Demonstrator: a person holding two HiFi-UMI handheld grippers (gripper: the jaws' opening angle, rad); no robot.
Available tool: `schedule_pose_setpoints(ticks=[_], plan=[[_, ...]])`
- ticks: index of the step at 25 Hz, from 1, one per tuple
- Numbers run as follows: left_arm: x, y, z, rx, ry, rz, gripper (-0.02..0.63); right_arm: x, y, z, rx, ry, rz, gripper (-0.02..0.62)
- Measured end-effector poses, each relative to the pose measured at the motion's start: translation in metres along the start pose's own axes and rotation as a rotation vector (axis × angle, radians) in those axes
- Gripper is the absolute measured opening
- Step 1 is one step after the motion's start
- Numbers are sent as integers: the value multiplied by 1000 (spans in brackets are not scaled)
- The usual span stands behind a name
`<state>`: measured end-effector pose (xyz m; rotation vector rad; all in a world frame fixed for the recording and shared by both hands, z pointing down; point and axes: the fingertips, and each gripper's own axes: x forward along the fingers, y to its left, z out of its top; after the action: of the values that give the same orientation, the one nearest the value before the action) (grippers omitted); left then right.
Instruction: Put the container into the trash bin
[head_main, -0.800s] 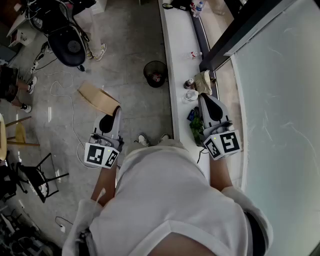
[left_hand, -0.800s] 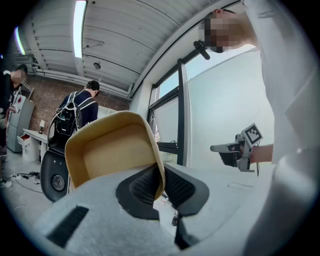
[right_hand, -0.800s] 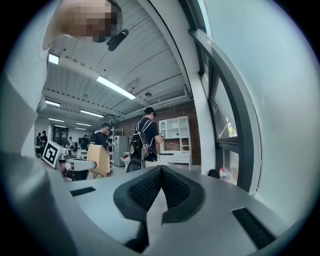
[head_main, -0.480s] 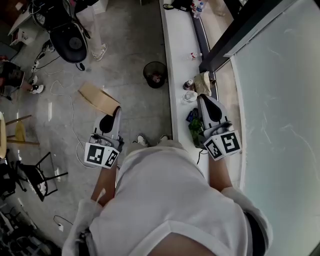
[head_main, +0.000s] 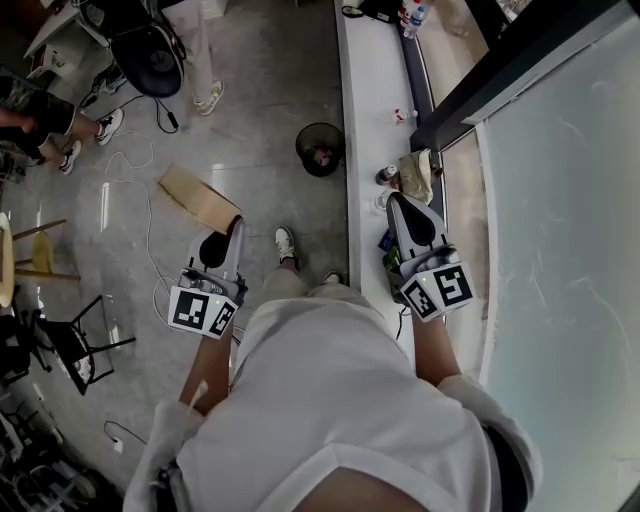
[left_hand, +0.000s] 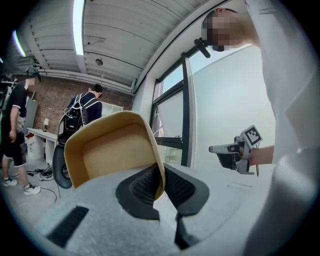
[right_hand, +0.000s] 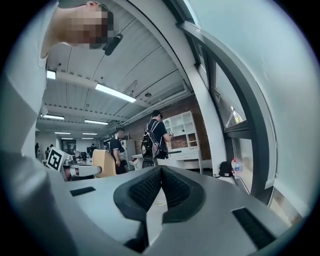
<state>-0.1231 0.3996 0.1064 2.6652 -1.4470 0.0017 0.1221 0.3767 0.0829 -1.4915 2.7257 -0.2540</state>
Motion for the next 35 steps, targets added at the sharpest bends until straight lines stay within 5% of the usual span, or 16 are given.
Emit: schedule_pose_setpoints(ticks=[6,16,24,35], plan=[[46,39,-15,-38,19,-56,23,61,-16,-14,11,61,-12,2],[155,155,-37,-254,88,-154,23,226,-34,20,-65,72,-68,2],[228,163,-34,-267,132,-285,23,249,-85,14,42,98,-215,2],[293,155,-24,-208,153,-230,23,278,-168,24,66,80,-162,2]])
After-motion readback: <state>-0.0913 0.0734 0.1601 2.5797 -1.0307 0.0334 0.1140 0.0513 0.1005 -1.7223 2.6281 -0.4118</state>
